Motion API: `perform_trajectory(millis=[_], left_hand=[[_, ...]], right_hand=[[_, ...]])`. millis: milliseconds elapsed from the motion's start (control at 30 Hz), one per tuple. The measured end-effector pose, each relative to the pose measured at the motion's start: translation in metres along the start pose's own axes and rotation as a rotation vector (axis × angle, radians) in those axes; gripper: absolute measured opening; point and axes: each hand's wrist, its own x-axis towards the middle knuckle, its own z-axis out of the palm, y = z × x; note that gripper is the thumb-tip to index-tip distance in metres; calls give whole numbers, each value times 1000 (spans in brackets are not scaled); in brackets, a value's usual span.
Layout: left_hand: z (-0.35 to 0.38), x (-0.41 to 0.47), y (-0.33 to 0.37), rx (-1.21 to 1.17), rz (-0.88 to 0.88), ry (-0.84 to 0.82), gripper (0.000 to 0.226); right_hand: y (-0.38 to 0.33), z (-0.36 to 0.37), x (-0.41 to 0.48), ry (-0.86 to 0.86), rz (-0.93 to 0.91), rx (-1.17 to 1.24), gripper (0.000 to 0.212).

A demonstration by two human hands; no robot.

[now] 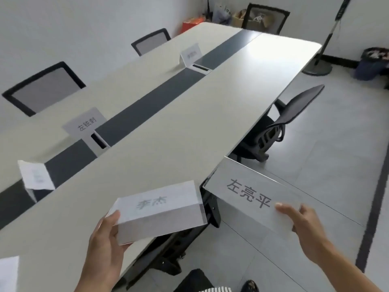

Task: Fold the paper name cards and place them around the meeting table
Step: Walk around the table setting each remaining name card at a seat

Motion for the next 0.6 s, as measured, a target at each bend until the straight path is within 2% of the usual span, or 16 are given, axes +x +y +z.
perform_trajectory(millis=[33, 133, 200, 300, 467, 600], left_hand=[[-1, 2, 1, -29, 1, 51, 24], [-11, 14, 2, -100, -3, 170, 23], [-19, 30, 4, -127, -20, 231, 24], [-29, 69, 8, -152, -39, 263, 25], [-38, 143, 25, -197, -127, 278, 25], [-54, 208, 33, -278, -258, 314, 18]], right_hand=[[-5, 5, 14, -25, 6, 7, 75], [-23, 30, 46, -97, 20, -6, 10], [-28, 50, 68, -160, 24, -53, 21], [-39, 83, 89, -201, 25, -105, 5], [-74, 142, 122, -250, 28, -139, 30], [-94, 194, 147, -288, 30, -156, 20]])
